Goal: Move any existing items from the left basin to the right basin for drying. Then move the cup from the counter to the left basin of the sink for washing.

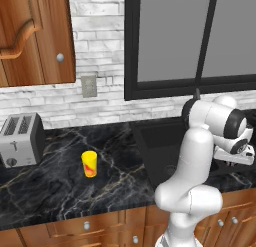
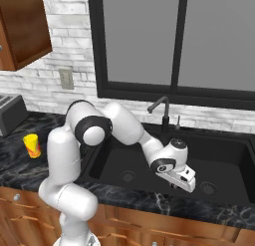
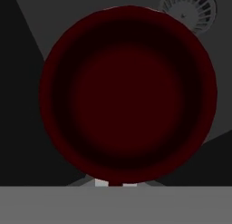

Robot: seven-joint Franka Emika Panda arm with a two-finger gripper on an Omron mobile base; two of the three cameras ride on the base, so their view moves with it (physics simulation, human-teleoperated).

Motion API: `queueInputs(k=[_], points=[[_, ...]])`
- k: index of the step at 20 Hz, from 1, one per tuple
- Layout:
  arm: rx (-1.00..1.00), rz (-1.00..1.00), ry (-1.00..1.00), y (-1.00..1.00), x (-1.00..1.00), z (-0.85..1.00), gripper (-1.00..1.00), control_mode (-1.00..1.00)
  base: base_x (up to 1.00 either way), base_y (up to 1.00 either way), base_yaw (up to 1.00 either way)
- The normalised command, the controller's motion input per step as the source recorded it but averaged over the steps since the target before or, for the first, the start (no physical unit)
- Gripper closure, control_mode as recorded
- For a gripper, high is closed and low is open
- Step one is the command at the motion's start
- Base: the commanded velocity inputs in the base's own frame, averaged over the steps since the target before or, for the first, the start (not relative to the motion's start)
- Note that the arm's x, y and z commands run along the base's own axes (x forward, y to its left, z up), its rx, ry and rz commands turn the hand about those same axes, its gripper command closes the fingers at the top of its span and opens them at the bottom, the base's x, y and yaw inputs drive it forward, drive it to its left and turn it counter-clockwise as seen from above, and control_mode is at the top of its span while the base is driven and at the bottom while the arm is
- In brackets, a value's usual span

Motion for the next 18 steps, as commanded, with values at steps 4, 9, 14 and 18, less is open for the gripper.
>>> queueInputs(k=[4,9,14,18], points=[[0.0,0.01,0.0,0.0,0.0,-0.16,-1.0,-1.0,0.0,0.0,0.0],[0.0,0.02,-0.02,0.0,0.0,-0.02,-1.0,-1.0,0.0,0.0,0.0],[0.0,0.0,-0.01,0.0,-0.01,0.02,-1.0,-1.0,0.0,0.0,0.0],[0.0,0.0,-0.02,0.0,-0.06,0.23,-1.0,-1.0,0.0,0.0,0.0]])
